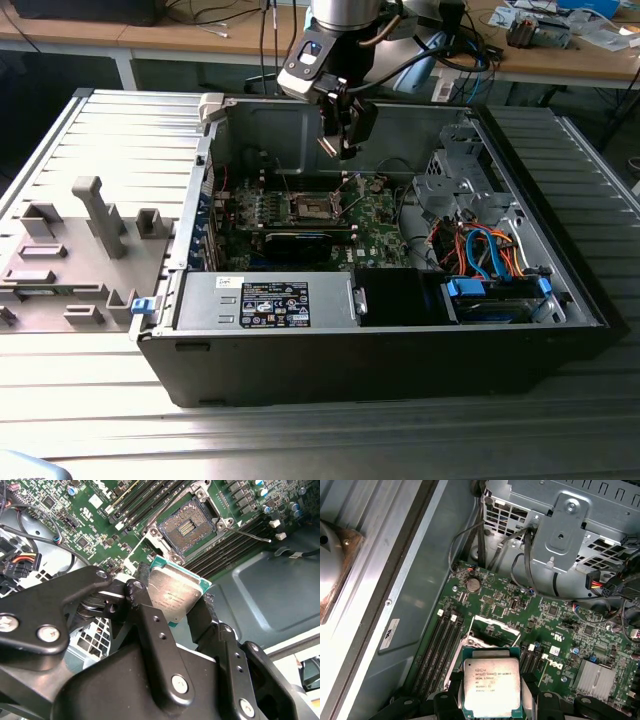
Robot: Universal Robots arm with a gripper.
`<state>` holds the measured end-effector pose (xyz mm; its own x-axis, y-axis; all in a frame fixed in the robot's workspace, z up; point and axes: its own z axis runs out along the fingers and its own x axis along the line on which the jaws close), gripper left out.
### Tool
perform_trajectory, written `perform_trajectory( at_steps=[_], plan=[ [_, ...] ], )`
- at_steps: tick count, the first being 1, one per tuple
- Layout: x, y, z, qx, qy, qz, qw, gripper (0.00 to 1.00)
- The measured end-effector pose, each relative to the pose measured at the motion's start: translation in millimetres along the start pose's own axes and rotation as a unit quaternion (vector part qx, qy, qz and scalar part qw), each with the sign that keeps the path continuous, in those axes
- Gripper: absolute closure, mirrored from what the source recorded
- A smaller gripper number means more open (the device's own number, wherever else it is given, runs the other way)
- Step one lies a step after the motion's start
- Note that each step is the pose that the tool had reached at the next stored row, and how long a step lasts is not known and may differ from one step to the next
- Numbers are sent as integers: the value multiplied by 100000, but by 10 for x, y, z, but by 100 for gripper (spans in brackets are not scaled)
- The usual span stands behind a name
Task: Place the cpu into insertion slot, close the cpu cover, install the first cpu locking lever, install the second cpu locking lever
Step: 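Place the cpu into insertion slot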
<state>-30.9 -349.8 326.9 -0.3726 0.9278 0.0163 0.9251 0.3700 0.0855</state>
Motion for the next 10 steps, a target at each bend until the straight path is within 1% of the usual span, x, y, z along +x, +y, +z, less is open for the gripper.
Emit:
perform_trajectory(
  at_steps=[10],
  plan=[
    [0, 0, 0, -5, -39, 443, 99999, 45]
  ],
)
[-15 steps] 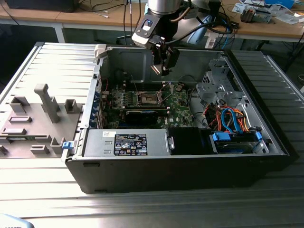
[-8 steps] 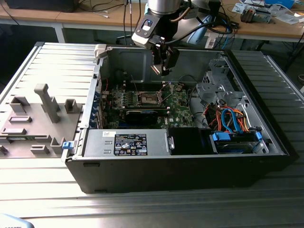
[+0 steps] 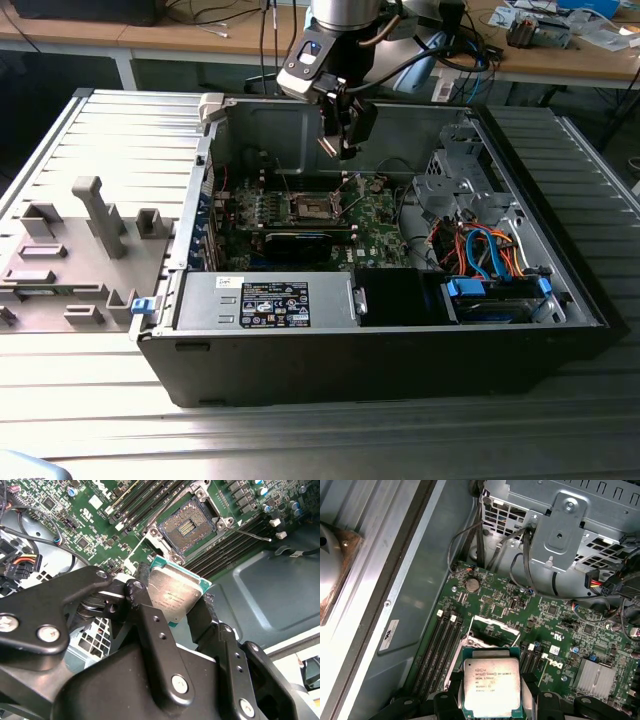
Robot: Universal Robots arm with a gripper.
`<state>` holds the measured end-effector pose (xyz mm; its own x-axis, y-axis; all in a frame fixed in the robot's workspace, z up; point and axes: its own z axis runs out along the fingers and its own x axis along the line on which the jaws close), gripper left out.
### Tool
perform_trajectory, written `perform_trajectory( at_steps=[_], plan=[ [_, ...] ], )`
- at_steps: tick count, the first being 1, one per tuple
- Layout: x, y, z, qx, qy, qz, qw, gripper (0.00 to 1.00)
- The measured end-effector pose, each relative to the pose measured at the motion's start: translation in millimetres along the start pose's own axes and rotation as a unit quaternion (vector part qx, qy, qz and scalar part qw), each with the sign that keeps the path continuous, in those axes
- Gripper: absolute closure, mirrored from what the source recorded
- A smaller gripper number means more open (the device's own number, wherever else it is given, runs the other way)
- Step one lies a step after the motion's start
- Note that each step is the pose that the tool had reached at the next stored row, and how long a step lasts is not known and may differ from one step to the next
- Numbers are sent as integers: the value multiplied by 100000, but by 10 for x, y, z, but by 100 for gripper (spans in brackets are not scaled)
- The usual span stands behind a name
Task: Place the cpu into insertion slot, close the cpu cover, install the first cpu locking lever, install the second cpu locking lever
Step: 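Place the cpu into insertion slot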
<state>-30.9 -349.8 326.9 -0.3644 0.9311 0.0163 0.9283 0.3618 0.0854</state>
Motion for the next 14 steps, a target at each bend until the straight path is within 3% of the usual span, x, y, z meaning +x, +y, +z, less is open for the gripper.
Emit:
perform_trajectory(
  at_steps=[14],
  plan=[
    [0, 0, 1, -7, -38, 444, 99999, 45]
  ],
)
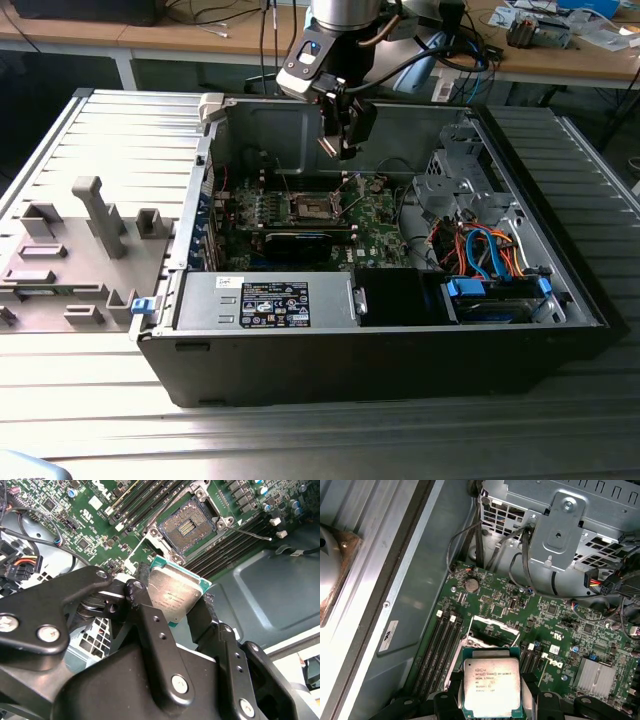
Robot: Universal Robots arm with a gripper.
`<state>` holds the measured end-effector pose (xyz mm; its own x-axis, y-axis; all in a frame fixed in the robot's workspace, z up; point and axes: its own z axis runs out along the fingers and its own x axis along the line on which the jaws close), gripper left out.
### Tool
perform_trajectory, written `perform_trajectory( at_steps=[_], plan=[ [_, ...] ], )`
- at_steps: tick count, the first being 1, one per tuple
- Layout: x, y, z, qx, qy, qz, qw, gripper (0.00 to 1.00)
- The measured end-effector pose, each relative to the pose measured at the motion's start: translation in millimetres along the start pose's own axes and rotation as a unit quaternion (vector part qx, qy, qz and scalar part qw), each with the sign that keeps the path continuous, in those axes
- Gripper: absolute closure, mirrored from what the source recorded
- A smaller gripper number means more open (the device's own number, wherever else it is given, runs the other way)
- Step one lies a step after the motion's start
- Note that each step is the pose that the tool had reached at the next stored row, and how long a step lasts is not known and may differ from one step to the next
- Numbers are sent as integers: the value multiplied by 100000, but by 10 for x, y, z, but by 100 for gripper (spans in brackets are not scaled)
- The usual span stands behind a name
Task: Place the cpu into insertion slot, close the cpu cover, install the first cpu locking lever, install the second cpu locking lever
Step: 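Place the cpu into insertion slot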
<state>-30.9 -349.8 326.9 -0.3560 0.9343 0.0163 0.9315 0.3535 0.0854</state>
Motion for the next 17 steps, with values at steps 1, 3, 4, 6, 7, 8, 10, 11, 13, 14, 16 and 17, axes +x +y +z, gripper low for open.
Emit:
perform_trajectory(
  at_steps=[1, 3, 4, 6, 7, 8, 10, 11, 13, 14, 16, 17],
  plan=[
    [0, 0, 0, 0, -2, 34, 100000, 45],
    [0, 0, 0, -1, -7, 84, 100000, 45],
    [0, 0, 0, -3, -7, 100, 100000, 45],
    [0, 0, 0, -2, -13, 142, 100000, 45],
    [0, 0, 0, -3, -14, 163, 100000, 45],
    [0, 0, 0, -4, -15, 177, 100000, 45],
    [0, 0, 0, -4, -17, 213, 100000, 45],
    [0, 0, 1, -5, -20, 248, 100000, 45],
    [0, 0, 1, -4, -27, 293, 100000, 45],
    [0, 0, 1, -5, -26, 306, 100000, 45],
    [0, 0, 1, -6, -30, 354, 99999, 45],
    [0, 0, 1, -6, -39, 446, 99999, 45]
  ],
)
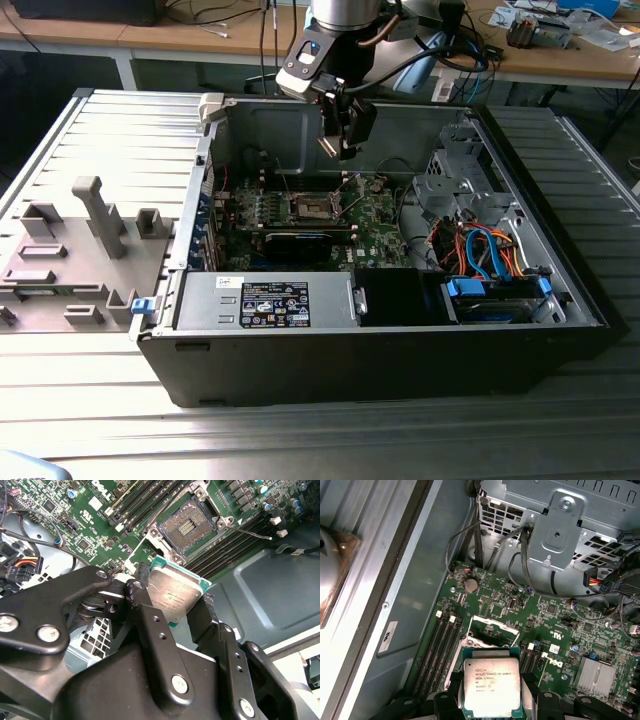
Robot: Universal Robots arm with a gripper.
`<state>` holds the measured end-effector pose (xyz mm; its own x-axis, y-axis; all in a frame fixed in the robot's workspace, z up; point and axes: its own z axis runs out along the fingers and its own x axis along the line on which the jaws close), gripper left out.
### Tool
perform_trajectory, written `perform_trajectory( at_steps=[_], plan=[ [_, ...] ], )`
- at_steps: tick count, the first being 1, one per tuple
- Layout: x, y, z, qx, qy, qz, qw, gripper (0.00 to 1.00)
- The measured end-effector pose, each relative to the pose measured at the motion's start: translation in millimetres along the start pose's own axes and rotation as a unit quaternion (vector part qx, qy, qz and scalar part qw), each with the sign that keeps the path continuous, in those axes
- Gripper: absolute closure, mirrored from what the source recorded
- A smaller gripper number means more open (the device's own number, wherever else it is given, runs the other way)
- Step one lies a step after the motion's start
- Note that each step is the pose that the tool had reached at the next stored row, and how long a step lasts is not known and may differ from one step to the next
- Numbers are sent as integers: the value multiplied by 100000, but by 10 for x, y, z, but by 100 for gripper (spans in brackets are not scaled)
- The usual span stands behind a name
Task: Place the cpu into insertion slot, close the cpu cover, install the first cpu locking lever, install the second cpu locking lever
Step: 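Place the cpu into insertion slot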
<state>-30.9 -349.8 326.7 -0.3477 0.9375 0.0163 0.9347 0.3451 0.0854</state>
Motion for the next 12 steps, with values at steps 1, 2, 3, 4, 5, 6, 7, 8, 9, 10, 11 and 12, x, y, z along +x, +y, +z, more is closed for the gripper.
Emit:
perform_trajectory(
  at_steps=[1, 2, 3, 4, 5, 6, 7, 8, 9, 10, 11, 12],
  plan=[
    [0, 0, 0, 0, -9, 77, 100000, 45],
    [0, 0, 0, 0, -6, 88, 100000, 45],
    [0, 0, 0, -2, -9, 102, 100000, 45],
    [0, 0, 1, -5, -12, 160, 100000, 45],
    [0, 0, 1, -3, -13, 173, 100000, 45],
    [0, 0, 1, -5, -15, 198, 100000, 45],
    [0, 0, 1, -4, -18, 221, 100000, 45],
    [0, 0, 1, -5, -19, 238, 100000, 45],
    [0, 0, 1, -6, -22, 258, 100000, 45],
    [0, 0, 1, -7, -21, 283, 100000, 45],
    [0, 0, 1, -7, -26, 305, 100000, 45],
    [0, 0, 1, -9, -29, 354, 99999, 45]
  ],
)
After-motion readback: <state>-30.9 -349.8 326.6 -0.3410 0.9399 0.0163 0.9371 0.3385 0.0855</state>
